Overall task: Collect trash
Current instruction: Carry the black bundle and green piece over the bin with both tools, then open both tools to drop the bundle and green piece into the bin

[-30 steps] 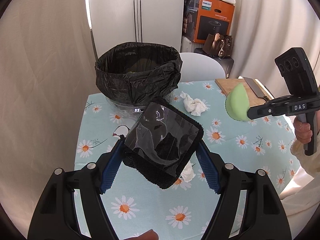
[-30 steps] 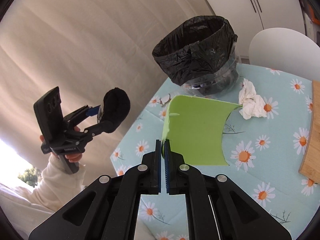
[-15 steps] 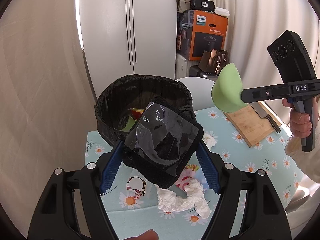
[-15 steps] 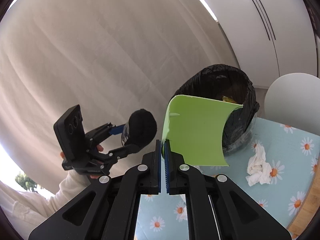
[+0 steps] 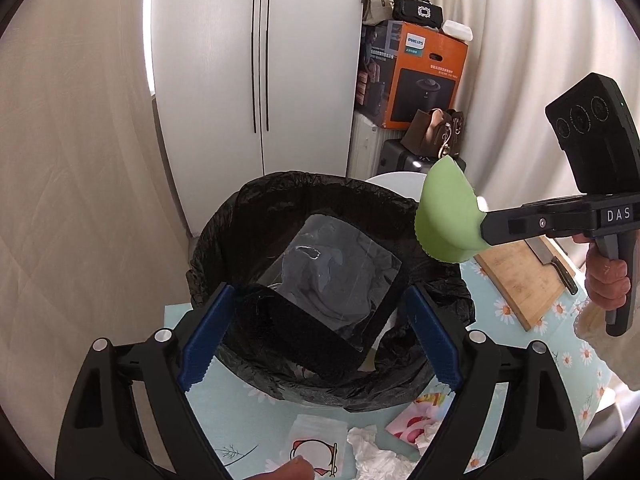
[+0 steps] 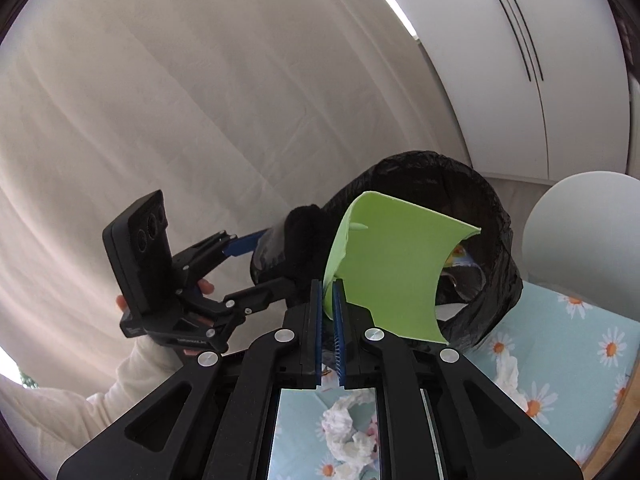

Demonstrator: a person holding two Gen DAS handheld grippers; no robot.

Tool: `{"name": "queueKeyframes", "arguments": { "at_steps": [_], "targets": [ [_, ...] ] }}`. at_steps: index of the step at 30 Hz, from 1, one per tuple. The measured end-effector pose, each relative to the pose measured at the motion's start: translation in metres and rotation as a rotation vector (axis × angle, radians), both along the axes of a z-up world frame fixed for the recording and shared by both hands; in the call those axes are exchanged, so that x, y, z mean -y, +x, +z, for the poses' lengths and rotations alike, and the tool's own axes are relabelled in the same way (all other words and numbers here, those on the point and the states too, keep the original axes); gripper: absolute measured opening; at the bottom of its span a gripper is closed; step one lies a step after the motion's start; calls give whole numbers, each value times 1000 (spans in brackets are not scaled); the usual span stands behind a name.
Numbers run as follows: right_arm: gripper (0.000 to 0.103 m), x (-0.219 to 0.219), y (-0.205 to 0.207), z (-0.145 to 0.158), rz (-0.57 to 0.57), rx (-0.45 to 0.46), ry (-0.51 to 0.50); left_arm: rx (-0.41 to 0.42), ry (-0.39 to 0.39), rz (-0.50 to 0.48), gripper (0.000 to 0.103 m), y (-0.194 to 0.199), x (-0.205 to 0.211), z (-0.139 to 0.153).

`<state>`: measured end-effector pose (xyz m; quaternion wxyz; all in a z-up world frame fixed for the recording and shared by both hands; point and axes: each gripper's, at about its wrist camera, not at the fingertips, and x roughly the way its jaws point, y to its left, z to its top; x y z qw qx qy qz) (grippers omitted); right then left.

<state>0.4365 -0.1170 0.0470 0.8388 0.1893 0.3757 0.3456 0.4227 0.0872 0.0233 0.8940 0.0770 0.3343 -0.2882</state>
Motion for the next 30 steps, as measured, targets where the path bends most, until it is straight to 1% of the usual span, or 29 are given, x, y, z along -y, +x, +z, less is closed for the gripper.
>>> {"name": "queueKeyframes", "arguments": {
  "at_steps": [1,2,3,4,6,7,8,12,15,18,21,25,30],
  "targets": [
    [30,1,2,-1,-16,-2,-8,6,-8,10,97,2,-1,-1],
    [46,2,4,-3,-28,-8,-16,12,-8,19,97,3,-2,-1],
    [75,3,6,-5,-44,-11,-28,15,-4,27,97,3,-3,-2],
    [79,4,5,-6,-56,-9,-41,15,-1,35,97,3,-4,-3],
    [80,7,3,-10,-67,-17,-53,13,12,60,97,0,-7,-7],
    [84,9,3,-12,-78,-25,-63,8,18,76,97,-2,-9,-9],
    [85,11,1,-15,-89,-33,-78,-5,19,89,97,-4,-12,-12],
    [87,17,-5,-24,-136,-59,-157,-38,34,141,97,-16,-22,-20],
    [88,20,-14,-31,-180,-67,-222,-55,59,184,97,-33,-28,-27],
    [91,24,-25,-36,-180,-91,-245,-68,74,218,97,-49,-34,-30],
    [93,22,-38,-38,-205,-89,-318,-77,94,242,97,-66,-37,-30],
    [93,22,-55,-44,-195,-95,-329,-93,125,270,97,-85,-39,-33],
    [94,26,-71,-57,-188,-106,-342,-110,142,288,97,-105,-40,-39]
  ]
}}
